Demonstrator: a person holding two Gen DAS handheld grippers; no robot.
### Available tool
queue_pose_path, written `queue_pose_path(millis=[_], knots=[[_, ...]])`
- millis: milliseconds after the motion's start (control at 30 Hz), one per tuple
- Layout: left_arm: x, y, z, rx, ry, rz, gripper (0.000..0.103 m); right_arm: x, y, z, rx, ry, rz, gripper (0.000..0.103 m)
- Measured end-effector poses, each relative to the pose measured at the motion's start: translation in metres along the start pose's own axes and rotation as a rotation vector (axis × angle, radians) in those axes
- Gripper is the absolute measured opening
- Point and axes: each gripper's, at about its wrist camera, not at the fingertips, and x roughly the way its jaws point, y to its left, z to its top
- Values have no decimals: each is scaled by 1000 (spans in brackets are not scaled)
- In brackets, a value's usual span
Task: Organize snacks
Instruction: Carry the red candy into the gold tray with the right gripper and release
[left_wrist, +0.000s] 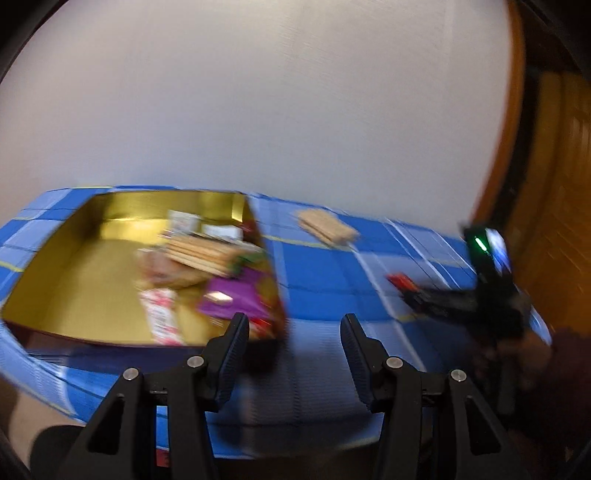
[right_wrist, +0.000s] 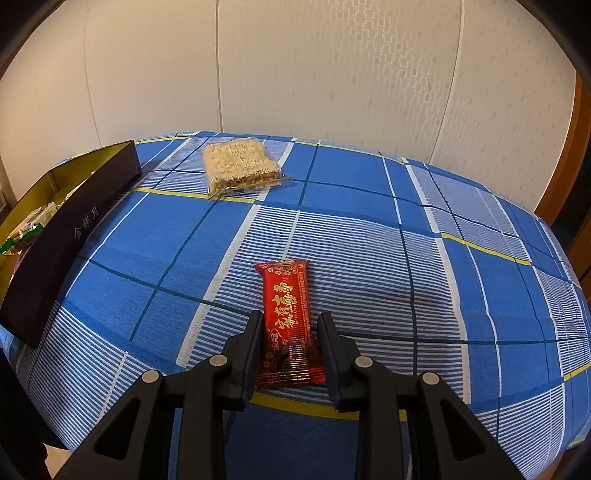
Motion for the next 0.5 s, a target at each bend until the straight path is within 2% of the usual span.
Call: queue_pose_path(millis=[100,167,267,433,500], knots=[[11,-13,-10,46,41,-16,52,1,-1,3,-1,17,9,29],[19,-17,-17,64,73,-1,52,1,0,5,-15,35,14,27],[26,-12,-22,53,99,20,52,2,2,8,-44,49,12,26],[42,-1,-31,13,157,72,52,9,13,19,-67,111,80,26],[43,2,-34,4,153,80,52,10,20,26,-76,126,104,26]])
